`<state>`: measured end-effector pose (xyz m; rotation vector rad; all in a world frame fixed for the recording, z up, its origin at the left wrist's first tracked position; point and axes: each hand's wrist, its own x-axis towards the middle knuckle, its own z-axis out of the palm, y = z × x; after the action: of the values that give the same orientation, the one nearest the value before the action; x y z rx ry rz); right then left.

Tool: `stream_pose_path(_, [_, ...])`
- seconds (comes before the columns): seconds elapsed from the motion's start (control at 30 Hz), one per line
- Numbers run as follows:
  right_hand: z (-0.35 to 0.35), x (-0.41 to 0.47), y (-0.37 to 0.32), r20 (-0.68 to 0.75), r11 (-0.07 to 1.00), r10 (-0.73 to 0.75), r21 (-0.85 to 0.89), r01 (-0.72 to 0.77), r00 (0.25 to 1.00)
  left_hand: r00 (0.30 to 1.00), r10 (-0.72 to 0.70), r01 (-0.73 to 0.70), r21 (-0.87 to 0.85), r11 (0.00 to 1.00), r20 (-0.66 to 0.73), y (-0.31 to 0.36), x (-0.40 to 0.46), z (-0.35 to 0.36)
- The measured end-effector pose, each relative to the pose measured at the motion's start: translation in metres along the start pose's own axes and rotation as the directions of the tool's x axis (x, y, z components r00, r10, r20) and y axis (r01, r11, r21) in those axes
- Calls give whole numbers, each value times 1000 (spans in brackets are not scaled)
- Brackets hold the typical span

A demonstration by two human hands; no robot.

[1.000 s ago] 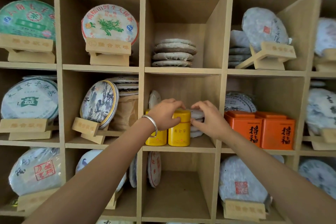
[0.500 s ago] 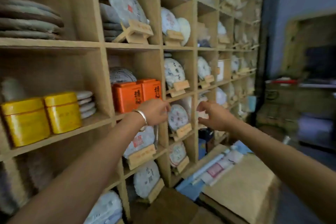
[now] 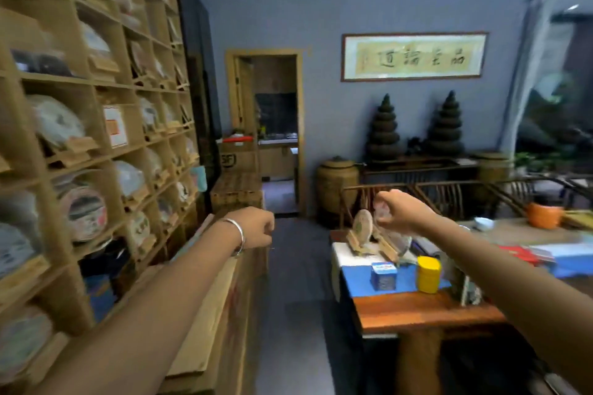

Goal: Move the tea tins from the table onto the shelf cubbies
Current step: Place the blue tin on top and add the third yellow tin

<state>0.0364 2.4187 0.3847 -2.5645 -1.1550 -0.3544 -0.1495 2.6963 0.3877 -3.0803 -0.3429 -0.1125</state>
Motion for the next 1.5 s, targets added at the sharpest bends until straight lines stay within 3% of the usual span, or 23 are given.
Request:
stream_pose_path(0.13, [-16, -41, 87, 27, 986, 159, -56, -158, 987, 988, 157, -157, -7, 988, 15, 86, 59, 8])
stream_pose_path(0.27, [-25, -73, 161, 69, 960, 269, -95, -262, 961, 973, 228, -227, -38, 973, 27, 167, 112, 15])
stream_pose_path(0.43, [-31, -87, 252, 141, 945, 315, -140, -296, 939, 962, 258, -251, -86, 964, 91, 260, 173, 36])
stream_pose_path(0.63, [-20, -74, 333, 150, 960, 274, -109, -260, 950, 964, 214, -168, -259, 951, 158, 325, 235, 77])
stream_pose_path(0.77, [7, -54, 364, 262, 970, 243, -83, -229, 934, 946, 191, -127, -245, 961, 263, 334, 259, 115])
stream_pose_path(1.13, [116, 59, 417, 431, 984, 176, -69, -162, 885, 935, 96, -12, -239, 971, 342, 285, 385, 199])
stream_pose_path(1.5, [252, 171, 490, 628, 977, 215, -127, -174, 748, 867, 157, 5, -323, 946, 472, 245, 541, 310])
